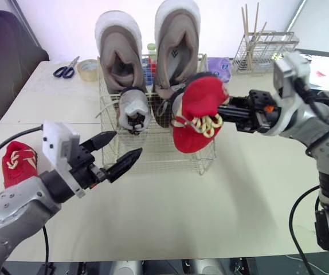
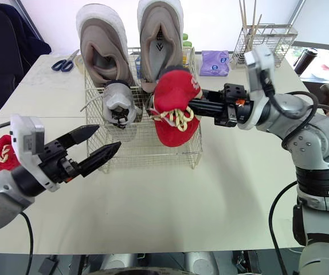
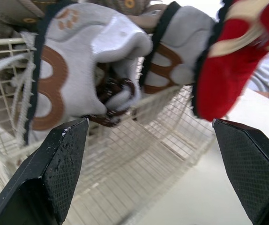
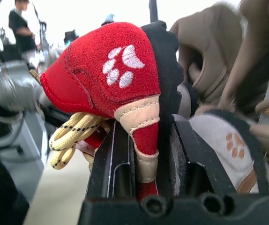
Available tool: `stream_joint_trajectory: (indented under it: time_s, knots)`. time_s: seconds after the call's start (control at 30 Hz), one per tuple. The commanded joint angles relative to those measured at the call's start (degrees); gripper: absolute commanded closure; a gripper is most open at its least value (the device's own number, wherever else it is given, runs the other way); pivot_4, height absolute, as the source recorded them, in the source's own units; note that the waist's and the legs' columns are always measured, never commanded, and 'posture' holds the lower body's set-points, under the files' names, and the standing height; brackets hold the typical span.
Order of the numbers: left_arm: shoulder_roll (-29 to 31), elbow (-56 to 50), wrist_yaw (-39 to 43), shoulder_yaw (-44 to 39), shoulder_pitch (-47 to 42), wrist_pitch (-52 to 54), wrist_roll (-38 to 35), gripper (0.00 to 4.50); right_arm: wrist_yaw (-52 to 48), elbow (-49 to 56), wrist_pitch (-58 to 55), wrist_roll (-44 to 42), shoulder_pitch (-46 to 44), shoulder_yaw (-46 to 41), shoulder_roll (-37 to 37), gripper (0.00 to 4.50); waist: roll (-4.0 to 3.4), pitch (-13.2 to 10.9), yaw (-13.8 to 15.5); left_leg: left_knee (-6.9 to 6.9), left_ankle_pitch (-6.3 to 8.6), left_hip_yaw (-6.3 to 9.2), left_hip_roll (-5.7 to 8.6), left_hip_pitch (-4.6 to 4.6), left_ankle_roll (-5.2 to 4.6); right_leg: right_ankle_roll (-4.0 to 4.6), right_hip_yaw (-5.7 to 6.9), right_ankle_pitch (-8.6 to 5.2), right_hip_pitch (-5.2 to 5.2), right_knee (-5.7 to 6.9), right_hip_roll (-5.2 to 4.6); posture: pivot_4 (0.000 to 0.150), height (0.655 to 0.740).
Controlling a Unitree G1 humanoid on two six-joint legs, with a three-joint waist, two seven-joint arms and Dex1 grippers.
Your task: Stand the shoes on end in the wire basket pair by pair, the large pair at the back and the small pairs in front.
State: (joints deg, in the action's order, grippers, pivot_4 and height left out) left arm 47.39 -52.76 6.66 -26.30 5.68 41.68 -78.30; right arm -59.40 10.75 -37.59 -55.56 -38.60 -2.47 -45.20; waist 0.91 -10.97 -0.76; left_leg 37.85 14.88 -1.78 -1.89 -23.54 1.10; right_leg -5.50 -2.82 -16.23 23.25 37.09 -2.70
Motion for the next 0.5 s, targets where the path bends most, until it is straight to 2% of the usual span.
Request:
stream_joint_trajectory:
  time_s: [0.03,0.23,0.5]
  knots:
    - [0.96,-1.08,2.05,-2.29,1.39,-2.38,-2.22,0.10,-1.47,0.21,1.33,3.22,1.79,0.27,1.06,4.06,0.00,0.00,0.01,0.00,0.00,0.00,0.00,0.00,0.00,0.00,0.00,0.00,0.00,0.00,-0.01,0.150,0.7400]
    - [2.13,0.48,5.56,-3.12,4.35,-2.99,-1.87,0.10,-1.63,1.61,0.53,3.36,4.55,-2.21,1.62,4.06,-0.02,-0.01,-0.01,-0.01,0.00,-0.02,0.01,0.00,0.01,0.01,0.00,0.00,0.00,0.00,-0.03,0.150,0.7400]
    - [2.54,2.50,7.85,-0.08,2.60,-3.30,-1.68,0.10,-0.33,3.66,0.19,4.82,8.97,-1.13,4.65,4.06,-0.01,0.00,-0.03,-0.06,0.00,-0.04,0.01,0.01,0.01,0.02,0.00,-0.01,0.02,-0.03,-0.02,0.150,0.7400]
